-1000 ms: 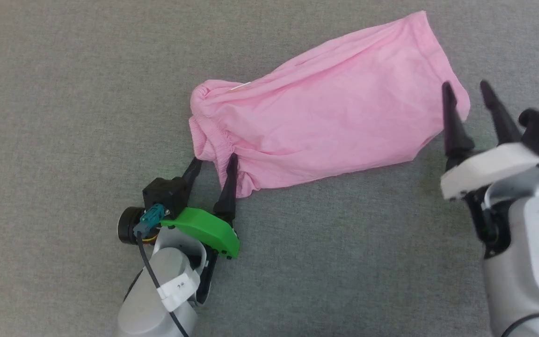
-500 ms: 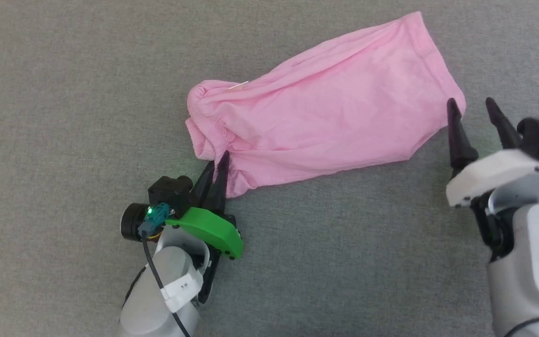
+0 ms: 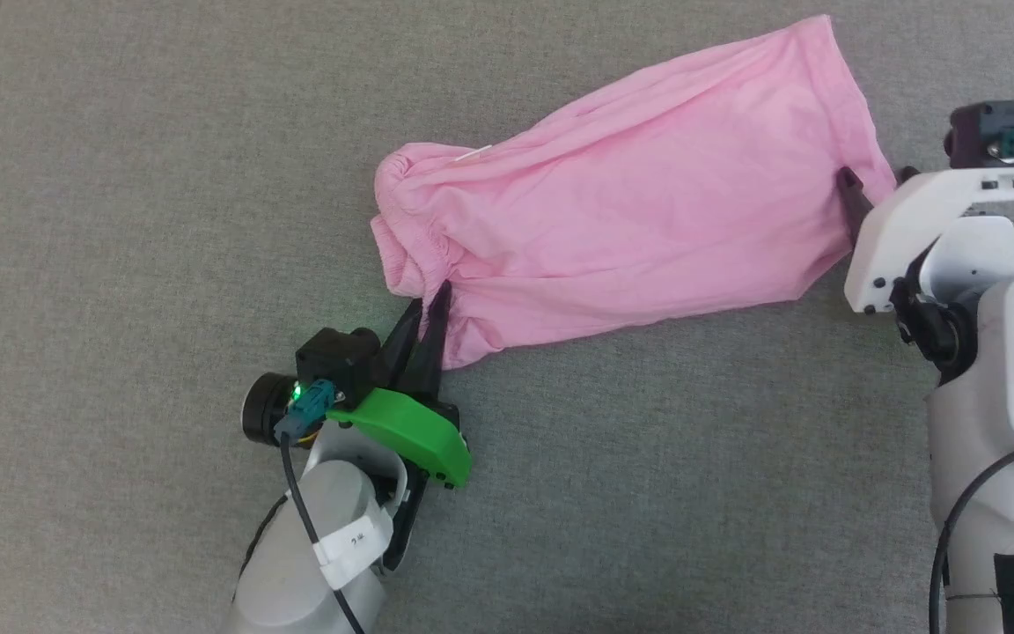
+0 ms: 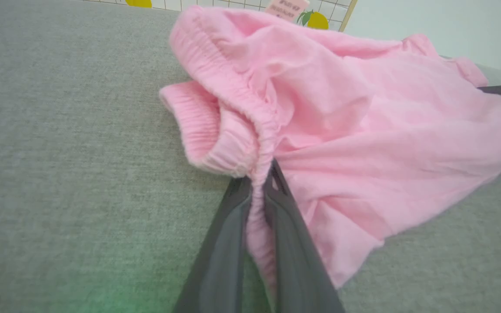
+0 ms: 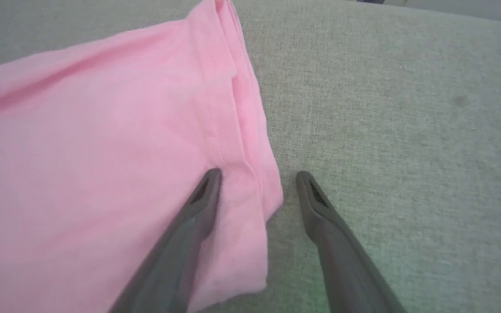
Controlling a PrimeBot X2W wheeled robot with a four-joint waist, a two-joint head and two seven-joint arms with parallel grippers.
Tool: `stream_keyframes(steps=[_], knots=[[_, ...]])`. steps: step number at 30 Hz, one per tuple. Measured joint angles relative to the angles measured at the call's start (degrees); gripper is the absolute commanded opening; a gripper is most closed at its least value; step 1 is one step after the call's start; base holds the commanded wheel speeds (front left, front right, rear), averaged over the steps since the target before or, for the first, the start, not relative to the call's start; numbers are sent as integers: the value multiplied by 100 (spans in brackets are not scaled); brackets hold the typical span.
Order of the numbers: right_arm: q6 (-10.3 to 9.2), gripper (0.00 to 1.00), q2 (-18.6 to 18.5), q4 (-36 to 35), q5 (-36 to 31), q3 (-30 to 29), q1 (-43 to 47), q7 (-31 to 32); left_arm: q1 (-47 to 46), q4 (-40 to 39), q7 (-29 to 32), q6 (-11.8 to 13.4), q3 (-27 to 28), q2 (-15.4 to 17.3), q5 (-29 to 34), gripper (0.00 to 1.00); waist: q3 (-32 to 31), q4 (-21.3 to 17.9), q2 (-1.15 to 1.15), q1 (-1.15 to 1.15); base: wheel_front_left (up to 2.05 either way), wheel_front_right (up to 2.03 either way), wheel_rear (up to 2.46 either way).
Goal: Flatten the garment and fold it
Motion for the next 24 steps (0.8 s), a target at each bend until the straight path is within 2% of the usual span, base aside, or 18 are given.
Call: stream_keyframes(steps=[1,7,14,24], knots=[[0,0,0,-45,-59,33,-3,86,0,-4,0,0,1,0,0,0,1,-1,0,0,0,0,0],[1,0,25,-564,-92,199,243,113,7,-23,10,0,33,3,21,0,-81,-40,0,0,0,0,0],[1,0,24,-1668,111,168,1254,-240,135,-165,65,-124,1,145,52,0,-386,-114,0,0,0,0,0],[1,0,24,-3005,890,18,2941,-281,718,-947,953,-302,-199,594,-232,0,-851,-370,0,0,0,0,0]])
